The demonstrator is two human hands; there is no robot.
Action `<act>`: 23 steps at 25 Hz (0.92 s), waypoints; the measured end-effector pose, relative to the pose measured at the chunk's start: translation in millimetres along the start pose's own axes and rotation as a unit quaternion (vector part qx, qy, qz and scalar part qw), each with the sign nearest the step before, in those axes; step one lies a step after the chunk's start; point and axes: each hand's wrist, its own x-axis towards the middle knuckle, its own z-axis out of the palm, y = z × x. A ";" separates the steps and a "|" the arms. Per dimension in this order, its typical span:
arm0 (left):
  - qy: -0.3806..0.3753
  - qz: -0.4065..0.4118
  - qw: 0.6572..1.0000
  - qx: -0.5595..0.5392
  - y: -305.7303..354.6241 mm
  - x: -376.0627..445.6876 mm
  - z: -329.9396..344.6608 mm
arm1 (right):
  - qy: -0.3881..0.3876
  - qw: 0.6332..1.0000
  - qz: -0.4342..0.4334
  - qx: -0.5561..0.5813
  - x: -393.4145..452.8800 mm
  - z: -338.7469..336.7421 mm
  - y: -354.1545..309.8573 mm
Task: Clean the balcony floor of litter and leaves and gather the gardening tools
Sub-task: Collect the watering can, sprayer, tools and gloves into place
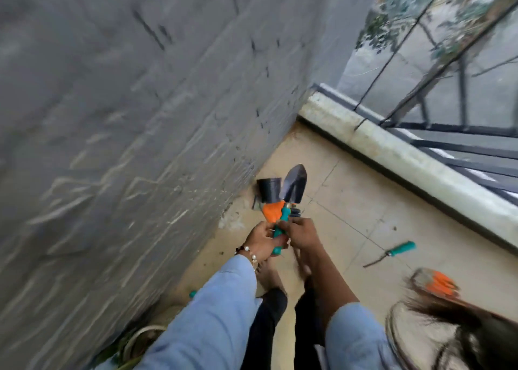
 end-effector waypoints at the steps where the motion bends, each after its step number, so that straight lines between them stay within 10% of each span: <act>1: -0.023 0.009 0.999 0.025 21.1 -35.6 5.6 | 0.017 1.000 -0.004 0.016 -33.6 -24.0 -14.5; 10: -0.033 0.107 0.993 -0.043 129.1 -156.3 138.6 | 0.064 0.984 -0.109 0.129 -218.7 -170.9 6.8; 16: -0.095 0.134 0.978 0.128 91.5 -194.9 280.4 | 0.158 0.940 -0.089 0.289 -302.1 -267.2 117.6; 23: -0.193 0.176 0.890 0.374 12.9 -236.1 448.4 | 0.386 0.807 0.004 0.446 -374.0 -355.7 266.5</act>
